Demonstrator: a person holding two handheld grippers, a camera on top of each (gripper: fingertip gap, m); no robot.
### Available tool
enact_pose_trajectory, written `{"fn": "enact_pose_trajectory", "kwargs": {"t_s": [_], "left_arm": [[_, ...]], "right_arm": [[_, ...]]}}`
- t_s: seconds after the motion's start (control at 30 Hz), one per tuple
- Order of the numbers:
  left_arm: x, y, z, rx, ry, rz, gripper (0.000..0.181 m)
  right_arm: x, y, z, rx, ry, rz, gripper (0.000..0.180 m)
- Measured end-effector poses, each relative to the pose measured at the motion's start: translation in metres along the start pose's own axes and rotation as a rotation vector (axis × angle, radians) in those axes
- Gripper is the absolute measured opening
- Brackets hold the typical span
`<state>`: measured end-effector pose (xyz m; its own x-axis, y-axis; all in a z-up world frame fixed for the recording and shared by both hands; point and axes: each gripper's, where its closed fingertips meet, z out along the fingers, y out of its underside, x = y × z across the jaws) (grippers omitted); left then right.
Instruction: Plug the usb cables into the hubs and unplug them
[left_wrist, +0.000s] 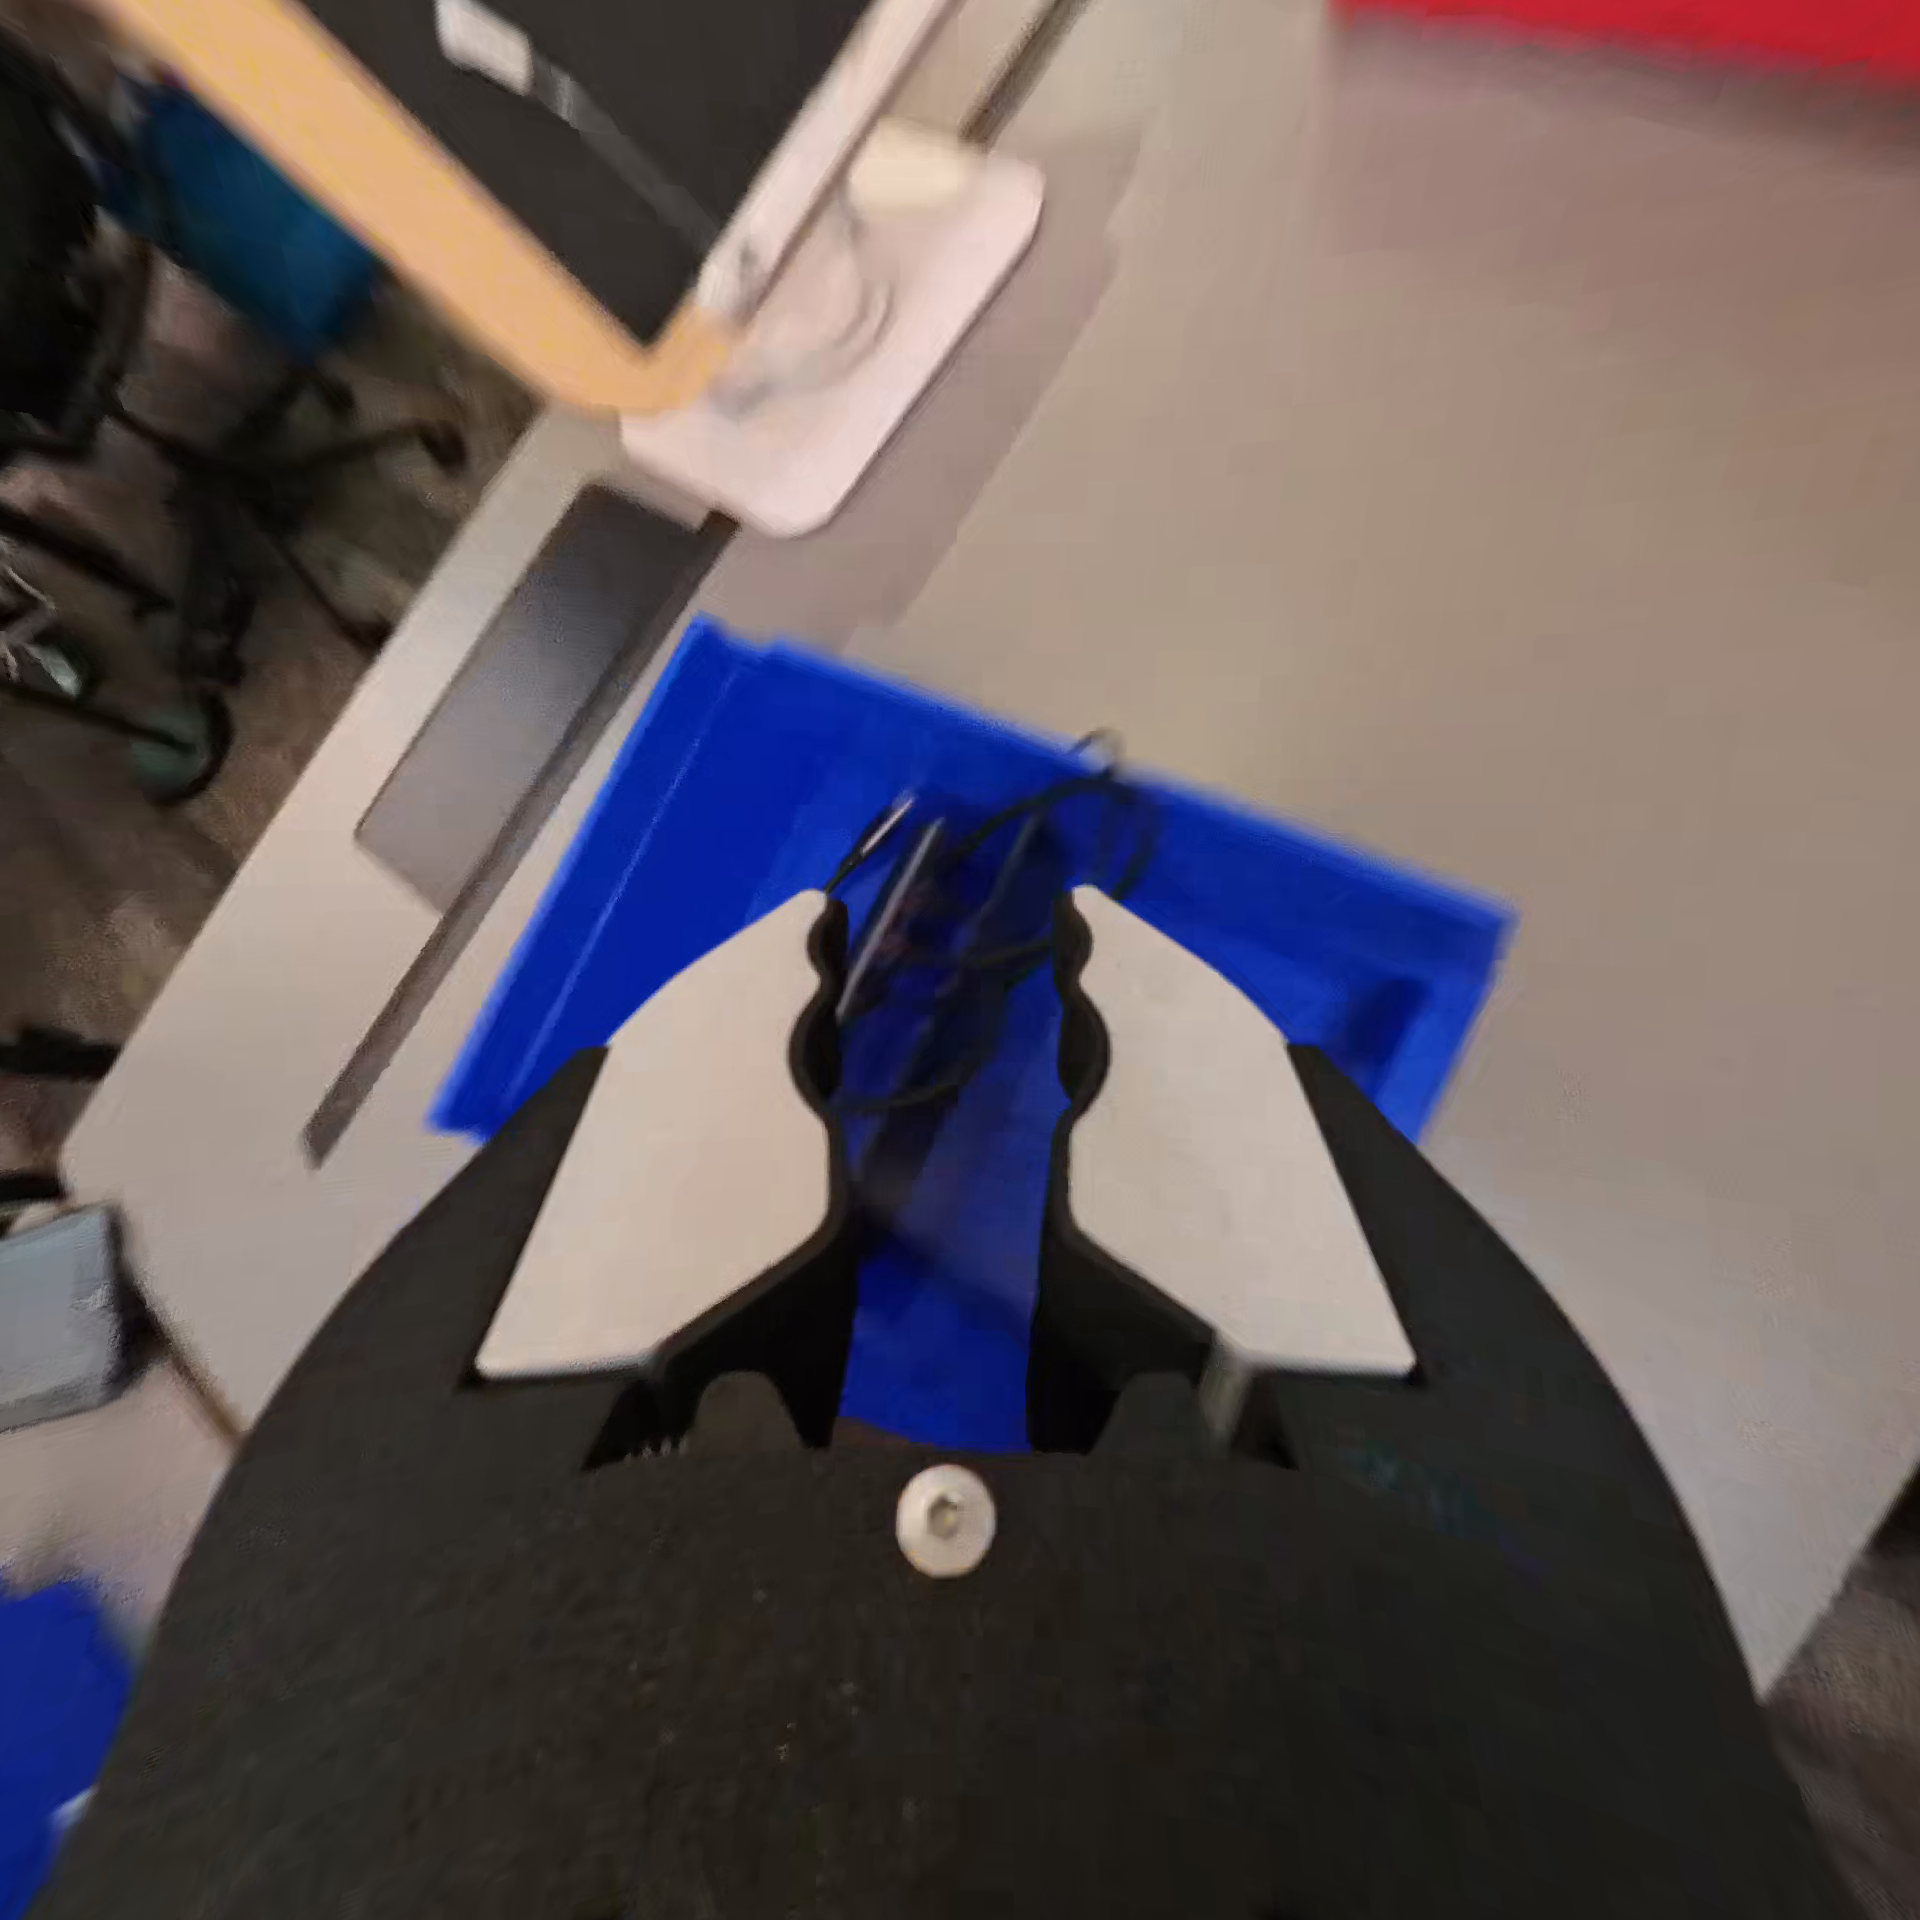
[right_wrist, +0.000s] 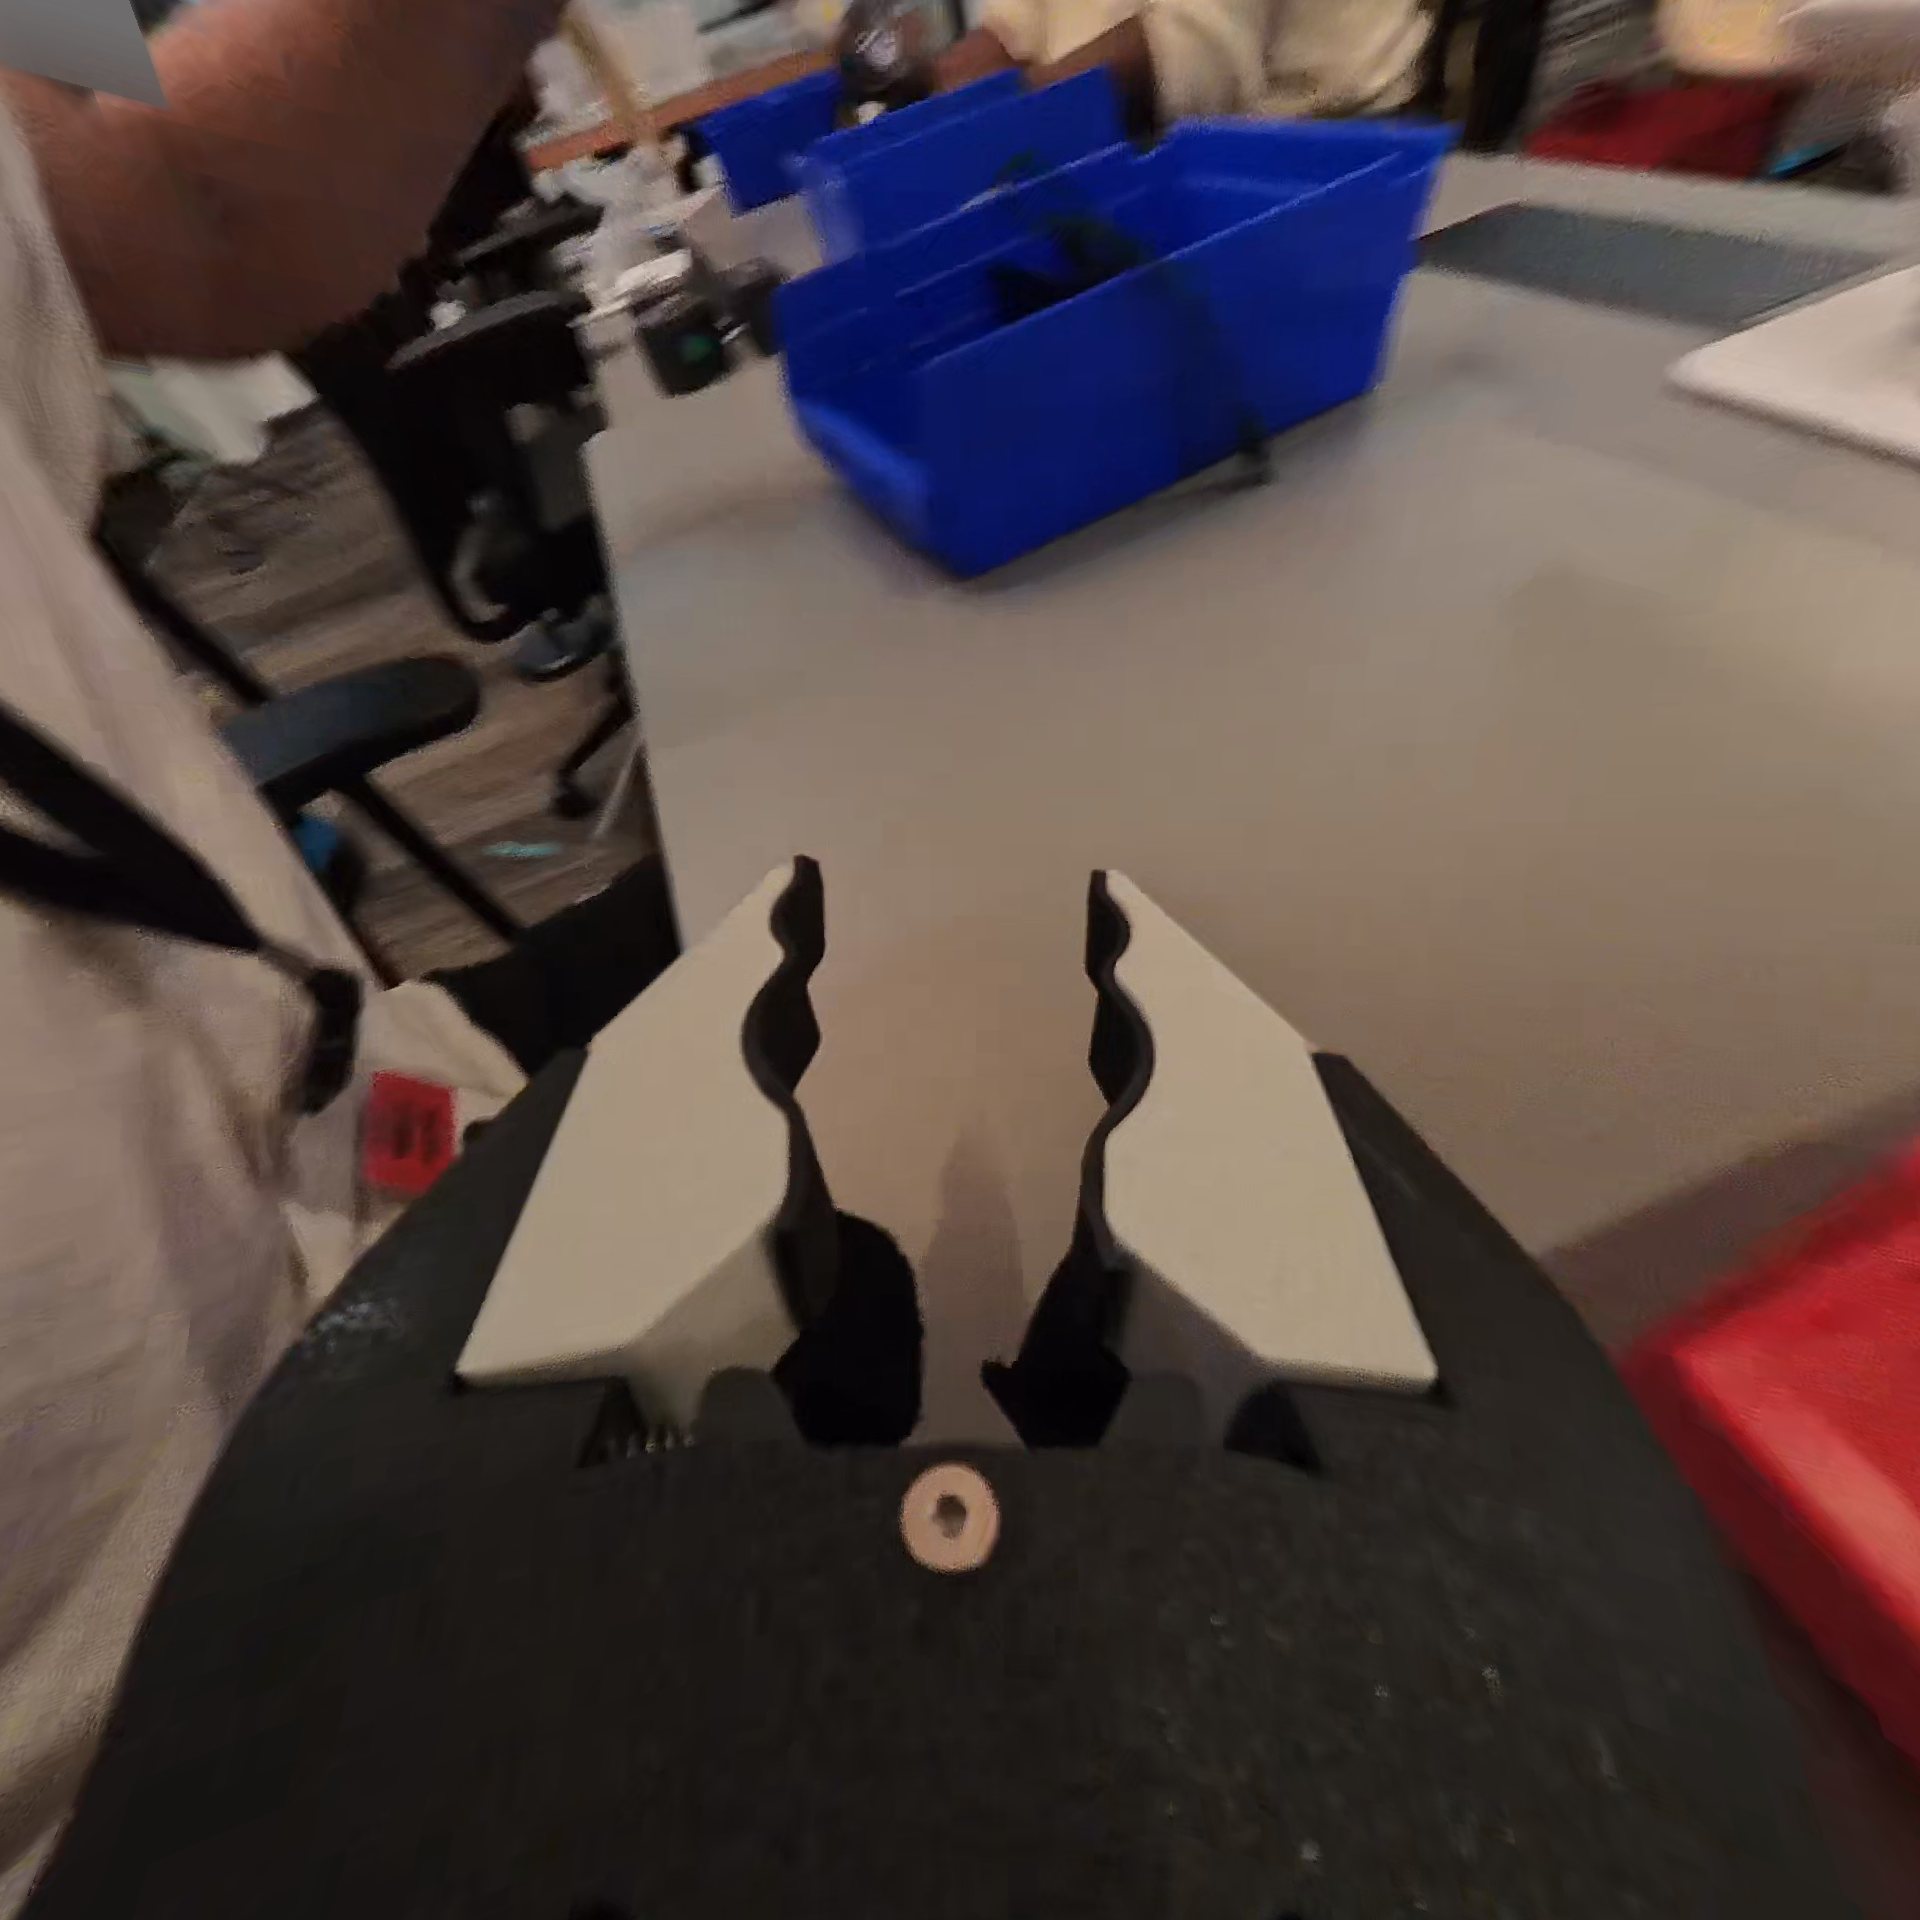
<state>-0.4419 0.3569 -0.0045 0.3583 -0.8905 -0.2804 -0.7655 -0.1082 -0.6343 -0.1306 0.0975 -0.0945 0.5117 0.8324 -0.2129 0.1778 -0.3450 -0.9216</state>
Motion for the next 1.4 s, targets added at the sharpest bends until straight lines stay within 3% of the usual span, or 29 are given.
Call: {"fn": "enact_pose_trajectory", "kwargs": {"t_s": [0.1, 0.17, 0.3, 0.5, 0.57, 0.7, 0.8, 1.0, 1.13, 1.3, 1.4], "left_arm": [[-0.042, 0.038, 0.027, -0.26, 0.173, 0.103, 0.037], [-0.049, 0.059, 0.049, -0.389, 0.365, 0.059, 0.032], [-0.046, 0.096, 0.09, -0.616, 0.62, -0.029, 0.039], [-0.03, 0.132, 0.128, -0.79, 0.716, 0.013, 0.043], [-0.024, 0.136, 0.134, -0.79, 0.736, 0.039, 0.026], [-0.042, 0.12, 0.141, -0.66, 0.583, 0.117, 0.024], [-0.067, 0.086, 0.123, -0.52, 0.401, 0.124, 0.024], [-0.077, -0.018, 0.049, -0.209, -0.047, 0.243, 0.022], [-0.036, -0.1, -0.001, 0.056, -0.346, 0.289, 0.017], [0.057, -0.152, -0.015, 0.264, -0.41, 0.29, 0.01], [0.11, -0.161, -0.002, 0.324, -0.436, 0.317, 0.01]], "right_arm": [[-0.017, 0.023, 0.018, -0.088, -0.088, -0.048, 0.048], [-0.015, 0.028, 0.023, -0.134, -0.123, -0.024, 0.047], [-0.018, 0.011, 0.023, -0.085, -0.227, 0.066, 0.044], [-0.021, 0.01, 0.018, -0.051, -0.323, 0.176, 0.035], [-0.022, 0.011, 0.019, -0.053, -0.343, 0.185, 0.035], [-0.023, 0.011, 0.023, -0.067, -0.345, 0.163, 0.034], [-0.019, 0.013, 0.026, -0.083, -0.297, 0.122, 0.034], [0.022, 0.008, 0.028, -0.046, 0.066, -0.078, 0.04], [0.037, -0.021, 0.023, 0.072, 0.283, -0.171, 0.05], [0.024, -0.057, 0.021, 0.185, 0.33, -0.174, 0.054], [0.005, -0.078, 0.019, 0.208, 0.29, -0.196, 0.043]]}}
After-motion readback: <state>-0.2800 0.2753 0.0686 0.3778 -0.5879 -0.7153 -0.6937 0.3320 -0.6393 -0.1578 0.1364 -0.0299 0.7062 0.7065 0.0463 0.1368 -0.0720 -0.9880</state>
